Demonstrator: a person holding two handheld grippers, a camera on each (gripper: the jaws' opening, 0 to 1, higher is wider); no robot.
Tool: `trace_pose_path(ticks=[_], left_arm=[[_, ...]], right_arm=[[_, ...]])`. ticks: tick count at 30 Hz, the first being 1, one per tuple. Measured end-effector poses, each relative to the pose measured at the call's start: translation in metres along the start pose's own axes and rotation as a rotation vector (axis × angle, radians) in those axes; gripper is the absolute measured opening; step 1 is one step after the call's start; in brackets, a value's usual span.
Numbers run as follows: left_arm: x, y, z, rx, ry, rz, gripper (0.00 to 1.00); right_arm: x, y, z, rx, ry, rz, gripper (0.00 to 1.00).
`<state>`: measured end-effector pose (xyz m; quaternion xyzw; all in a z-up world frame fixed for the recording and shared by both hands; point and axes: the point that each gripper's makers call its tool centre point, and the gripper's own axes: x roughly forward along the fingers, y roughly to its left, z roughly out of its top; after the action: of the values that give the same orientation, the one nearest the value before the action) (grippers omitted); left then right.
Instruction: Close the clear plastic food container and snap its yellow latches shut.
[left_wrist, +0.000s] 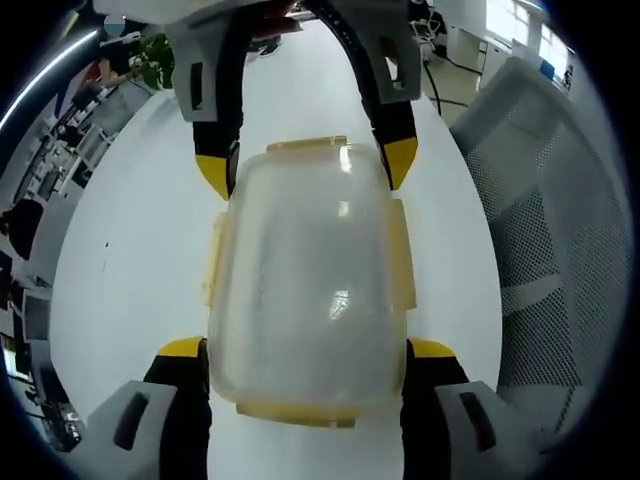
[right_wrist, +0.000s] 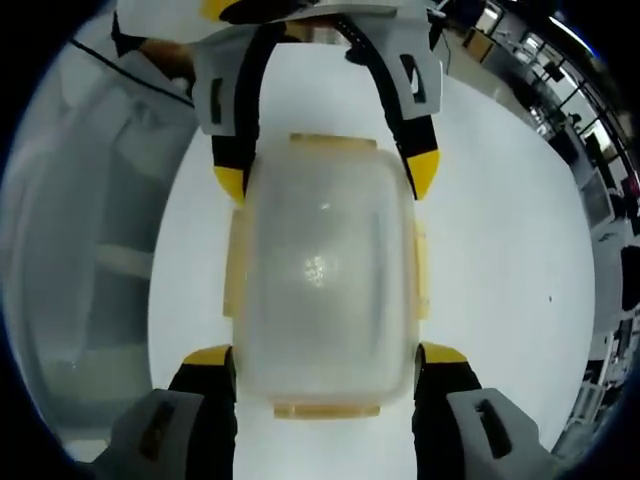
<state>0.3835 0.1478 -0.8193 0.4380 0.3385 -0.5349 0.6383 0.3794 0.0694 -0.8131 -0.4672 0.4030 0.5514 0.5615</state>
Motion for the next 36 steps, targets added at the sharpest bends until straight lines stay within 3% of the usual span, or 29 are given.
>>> trace_pose_path(ticks=[36], left_arm=[[0.011, 0.036, 0.001, 0.003, 0.003, -0.005, 0.8]], right_arm=[[0.002, -0.035, -0.005, 0.011, 0.006, -0.006, 0.71]])
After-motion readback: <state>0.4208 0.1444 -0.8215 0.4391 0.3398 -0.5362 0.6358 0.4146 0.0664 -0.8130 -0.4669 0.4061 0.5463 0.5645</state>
